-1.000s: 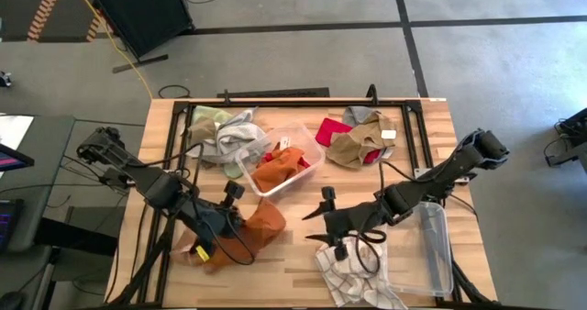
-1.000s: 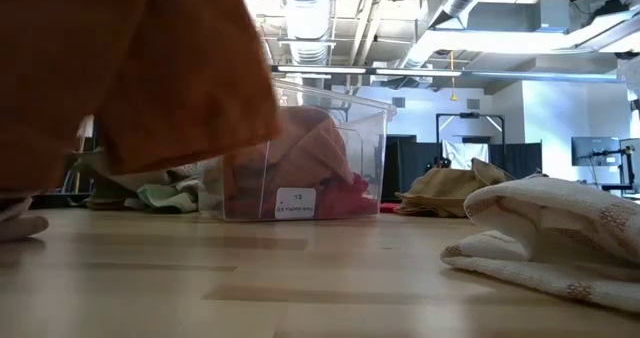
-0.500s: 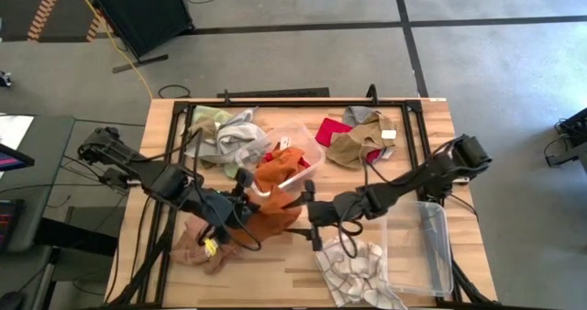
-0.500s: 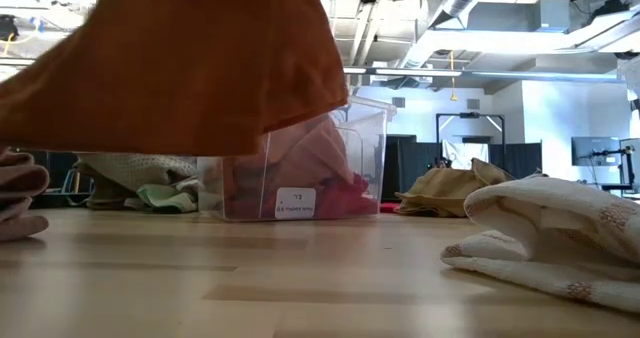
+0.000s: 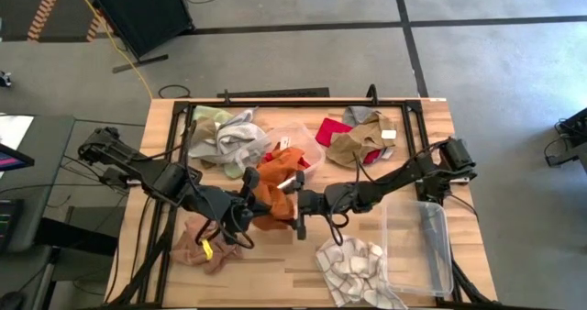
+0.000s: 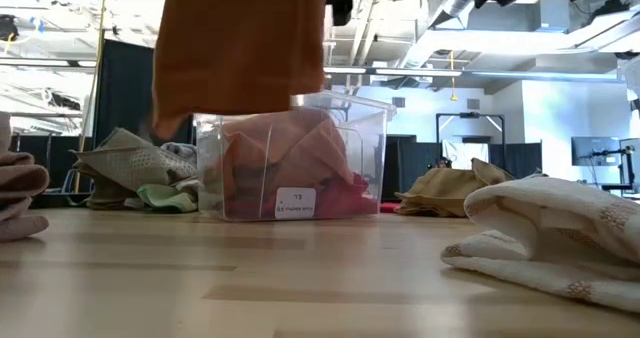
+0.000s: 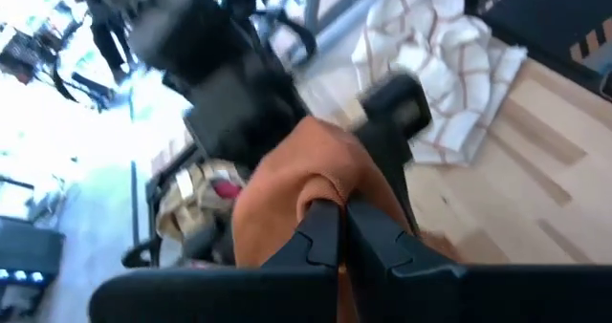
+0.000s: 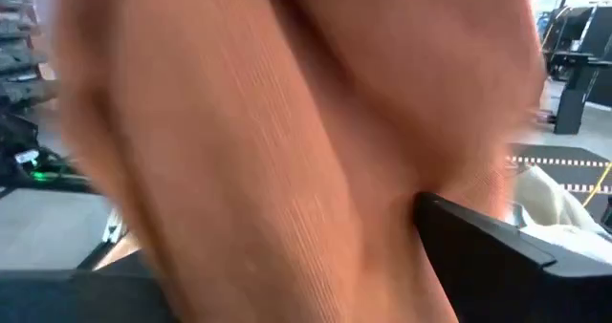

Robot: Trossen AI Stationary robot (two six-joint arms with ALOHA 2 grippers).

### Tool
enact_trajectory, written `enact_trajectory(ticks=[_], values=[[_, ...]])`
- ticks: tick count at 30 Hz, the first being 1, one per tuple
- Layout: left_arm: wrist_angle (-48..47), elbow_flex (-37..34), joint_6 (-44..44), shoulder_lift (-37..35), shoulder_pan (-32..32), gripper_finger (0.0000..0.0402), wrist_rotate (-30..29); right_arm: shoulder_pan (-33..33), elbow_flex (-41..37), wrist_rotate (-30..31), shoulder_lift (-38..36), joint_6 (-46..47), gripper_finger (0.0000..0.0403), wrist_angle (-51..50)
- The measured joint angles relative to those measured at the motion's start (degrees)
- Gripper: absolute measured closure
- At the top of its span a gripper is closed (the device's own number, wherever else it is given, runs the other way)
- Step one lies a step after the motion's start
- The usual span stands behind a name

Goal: Sort towels by color in basket
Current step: Put the orange towel into the top transparent bin

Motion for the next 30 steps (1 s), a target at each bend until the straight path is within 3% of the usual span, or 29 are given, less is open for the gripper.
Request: enact_trajectory(ticks=[9,13,18,24,30], values=[[7.66,0.0,3.22,0.0,0.66,0.0401,6.63,-1.35,5.35,0.51,6.79,0.48,0.0077,-0.75],[7.64,0.0,1.81,0.0,0.66,0.0401,7.52,-1.92,6.92,3.12,6.92,0.13,0.0102,-0.3],[7.47,-0.02,1.21,0.0,-0.31,0.0401,8.96,-2.6,8.08,3.39,6.92,-2.44,0.0183,0.48],[3.47,-0.02,-0.84,0.0,-0.94,0.0401,8.11,-2.33,8.36,3.63,6.39,-8.86,0.0368,0.25],[-7.36,-0.04,-8.19,0.0,-0.79,0.0399,6.52,-1.29,8.36,13.85,2.68,-14.96,0.0367,-1.29]])
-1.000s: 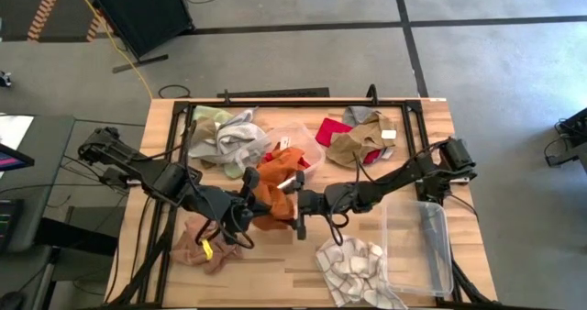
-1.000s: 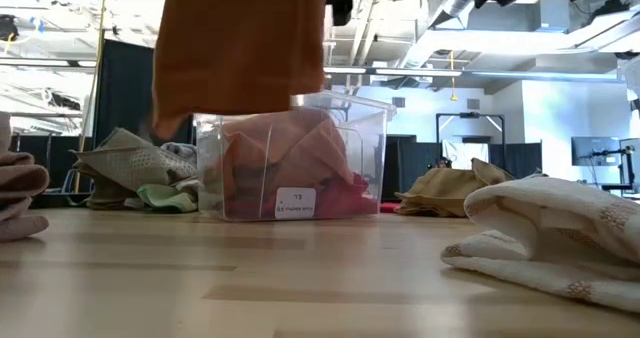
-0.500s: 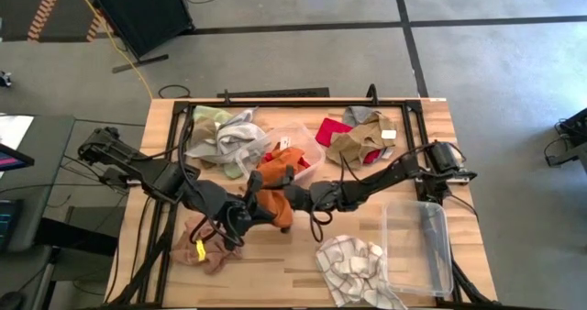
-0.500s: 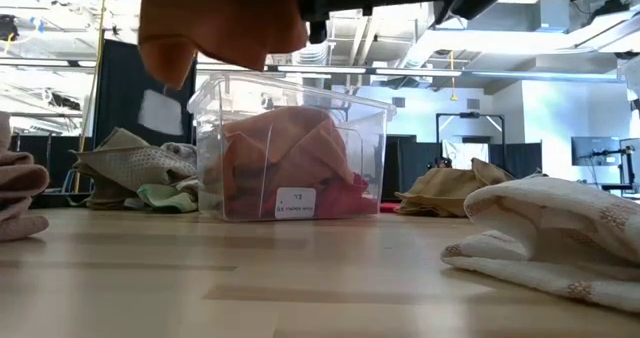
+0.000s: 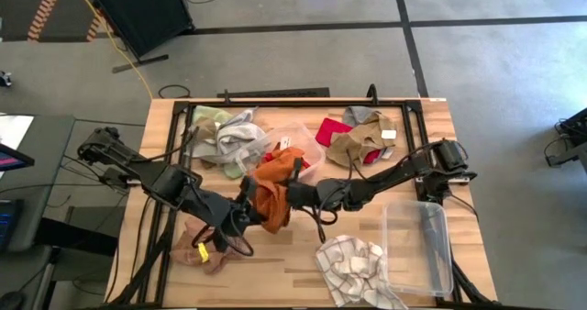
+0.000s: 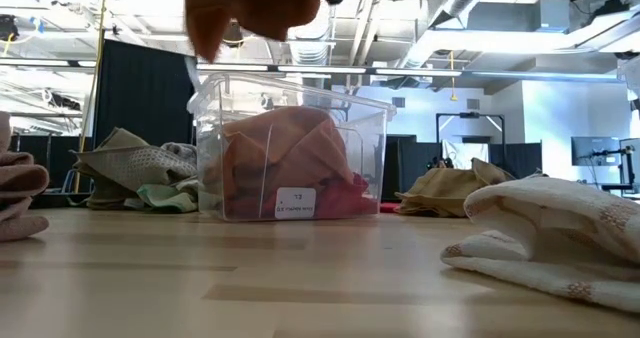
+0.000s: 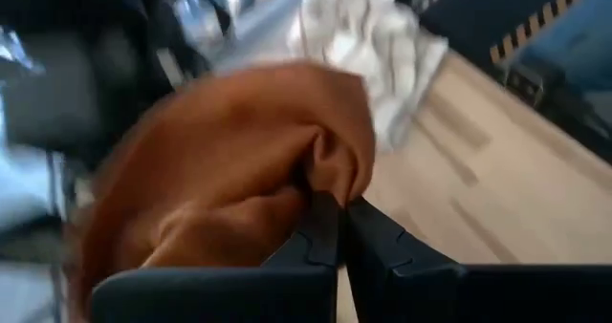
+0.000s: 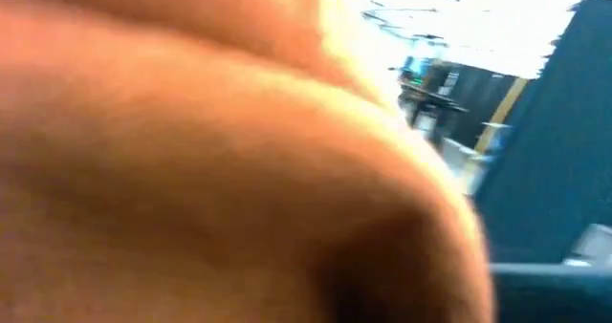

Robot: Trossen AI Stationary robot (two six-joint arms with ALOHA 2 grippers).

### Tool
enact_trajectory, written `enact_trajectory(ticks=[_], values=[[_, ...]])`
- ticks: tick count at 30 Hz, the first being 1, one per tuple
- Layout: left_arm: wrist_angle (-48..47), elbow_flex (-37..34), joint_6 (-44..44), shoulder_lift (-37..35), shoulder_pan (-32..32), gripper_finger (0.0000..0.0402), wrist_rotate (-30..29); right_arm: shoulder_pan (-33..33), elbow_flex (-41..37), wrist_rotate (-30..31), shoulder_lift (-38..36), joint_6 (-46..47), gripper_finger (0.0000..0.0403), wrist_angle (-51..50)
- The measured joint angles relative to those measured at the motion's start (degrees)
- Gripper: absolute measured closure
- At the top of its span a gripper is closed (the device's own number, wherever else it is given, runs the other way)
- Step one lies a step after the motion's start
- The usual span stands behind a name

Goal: Sort towels by color in basket
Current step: Put the orange towel into the top transparent bin

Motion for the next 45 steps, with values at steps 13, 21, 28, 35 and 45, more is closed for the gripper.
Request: enact_trajectory(ticks=[13,21,28,35,45], values=[[-7.94,-5.3,-10.89,-0.04,6.1,0.0302,-11.05,-6.15,0.0,1.22,-12.68,4.36,0.0372,-24.56],[-7.76,-8.92,-12.74,0.0,11.84,0.0261,-11.19,-11.13,0.0,-0.76,-13.93,4.96,0.0372,-34.66],[-7.11,-8.9,-12.14,-0.5,10.21,0.0251,-7.48,-17.6,-0.02,-9.93,-13.69,8.52,0.0372,-39.29],[-7.21,-8.9,-13.03,-0.44,5.95,0.0253,-1.04,-22.48,0.02,-18.82,-11.75,12.0,0.0372,-39.56],[-7.66,-8.87,-17.43,-0.44,-1.67,0.0253,6.31,-25.14,3.12,-26.59,-4.6,14.06,0.0372,-39.68]])
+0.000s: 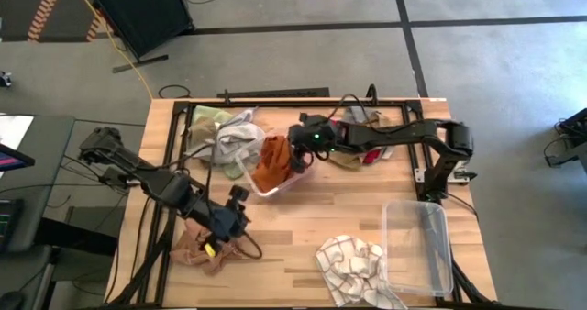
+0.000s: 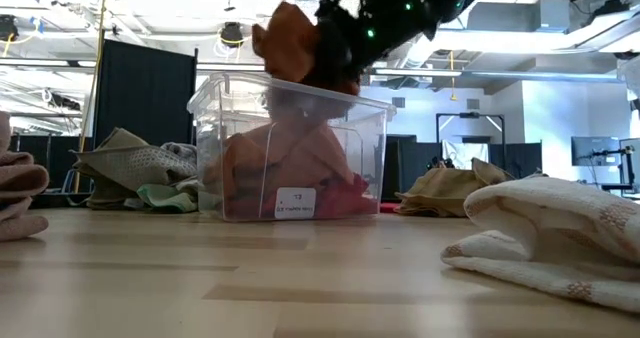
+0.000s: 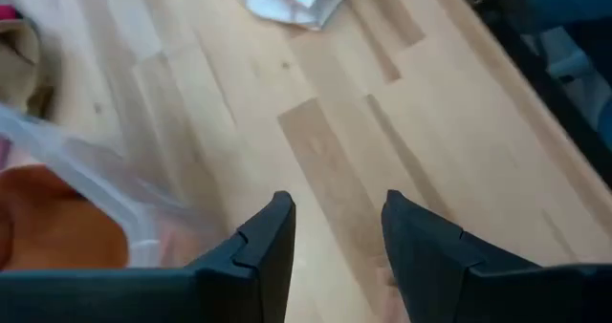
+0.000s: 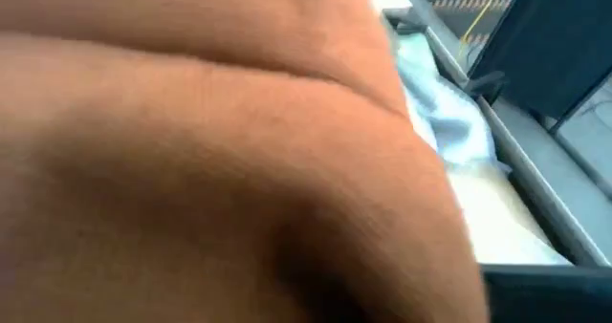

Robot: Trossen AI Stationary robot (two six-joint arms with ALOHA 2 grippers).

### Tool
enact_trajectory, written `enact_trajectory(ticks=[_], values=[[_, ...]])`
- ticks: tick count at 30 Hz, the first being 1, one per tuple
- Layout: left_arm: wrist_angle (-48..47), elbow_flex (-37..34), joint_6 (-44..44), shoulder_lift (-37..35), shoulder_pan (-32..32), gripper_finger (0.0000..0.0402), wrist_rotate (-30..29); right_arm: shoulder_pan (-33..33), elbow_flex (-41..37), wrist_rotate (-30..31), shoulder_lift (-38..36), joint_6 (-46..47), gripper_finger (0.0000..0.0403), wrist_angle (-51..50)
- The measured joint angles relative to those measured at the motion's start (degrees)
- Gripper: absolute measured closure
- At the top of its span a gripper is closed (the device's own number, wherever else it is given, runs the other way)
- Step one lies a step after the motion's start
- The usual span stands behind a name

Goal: Sort towels by color in basket
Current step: Put the orange towel into the top transparent bin

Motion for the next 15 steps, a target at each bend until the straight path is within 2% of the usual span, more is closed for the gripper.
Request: enact_trajectory(ticks=[5,15], values=[[-0.31,0.08,-3.14,0.04,-2.39,0.0253,-0.13,-0.25,5.86,-2.64,6.83,0.14,0.0365,-0.38],[-2.46,0.06,-8.74,0.48,-5.76,0.0253,-0.5,-1.69,16.15,-7.21,17.13,3.11,0.0362,-12.08]])
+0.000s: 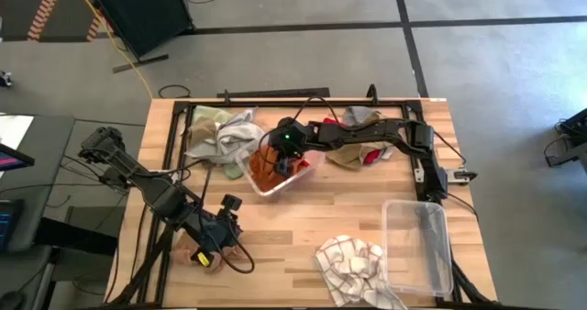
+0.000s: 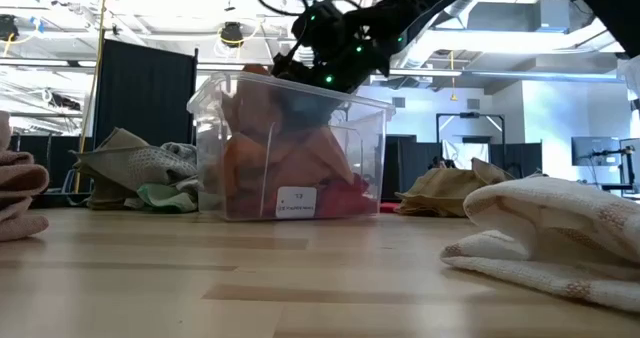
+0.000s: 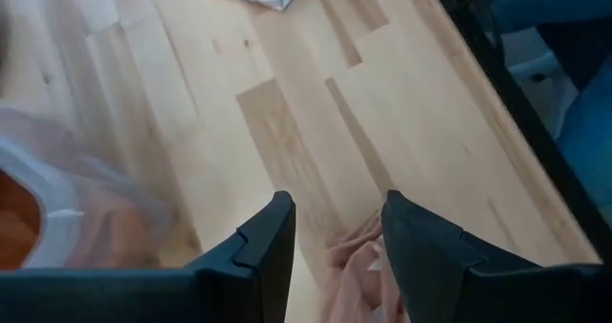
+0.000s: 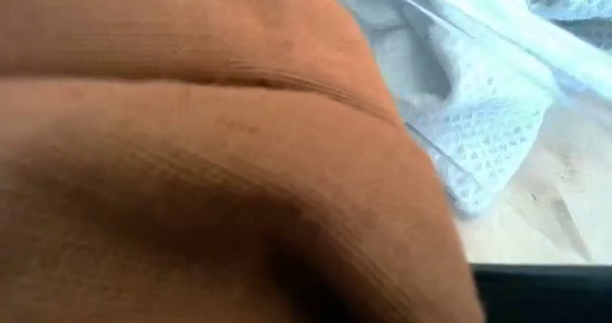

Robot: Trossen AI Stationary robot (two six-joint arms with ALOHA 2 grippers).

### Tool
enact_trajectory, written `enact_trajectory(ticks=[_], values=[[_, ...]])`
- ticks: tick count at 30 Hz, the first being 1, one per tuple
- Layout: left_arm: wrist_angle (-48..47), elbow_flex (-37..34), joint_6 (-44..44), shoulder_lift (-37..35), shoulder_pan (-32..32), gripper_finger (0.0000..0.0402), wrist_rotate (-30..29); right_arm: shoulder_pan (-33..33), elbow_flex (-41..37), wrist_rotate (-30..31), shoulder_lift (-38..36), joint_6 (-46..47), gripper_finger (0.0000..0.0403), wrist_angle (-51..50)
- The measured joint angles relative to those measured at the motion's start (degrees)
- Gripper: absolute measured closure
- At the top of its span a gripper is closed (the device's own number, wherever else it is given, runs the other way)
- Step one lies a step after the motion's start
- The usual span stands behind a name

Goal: Sort towels by color in basket
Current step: Put the orange towel into the top transparent bin

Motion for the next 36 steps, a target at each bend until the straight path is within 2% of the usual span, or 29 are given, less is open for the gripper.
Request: enact_trajectory(ticks=[7,10,13,21,24,31,36], values=[[-1.4,0.0,-2.1,0.0,-1.2,0.0253,-0.18,-0.72,0.75,-1.28,1.04,1.48,0.0357,-2.97],[-1.72,0.0,-2.34,0.0,-1.37,0.0253,-0.2,-0.57,0.72,-1.31,0.65,1.46,0.0343,-4.02],[-1.95,0.0,-2.57,0.0,-1.34,0.0253,-0.44,-0.19,0.75,-1.31,-0.12,1.24,0.0311,-4.25],[-2.5,0.0,-3.24,0.0,-1.33,0.0253,-0.75,0.62,0.75,-1.31,-4.35,0.84,0.0198,-6.95],[-2.63,0.0,-3.42,0.0,-1.33,0.0253,-0.77,0.94,0.75,-1.29,-6.88,0.82,0.0171,-8.5],[-2.53,-0.02,-3.43,0.0,-1.33,0.0253,-0.77,1.69,0.75,-1.25,-11.73,-0.56,0.0159,-12.45],[-2.5,-0.02,-3.43,0.0,-1.33,0.0253,-0.79,1.68,0.75,-1.21,-11.96,-1.99,0.0159,-14.51]])
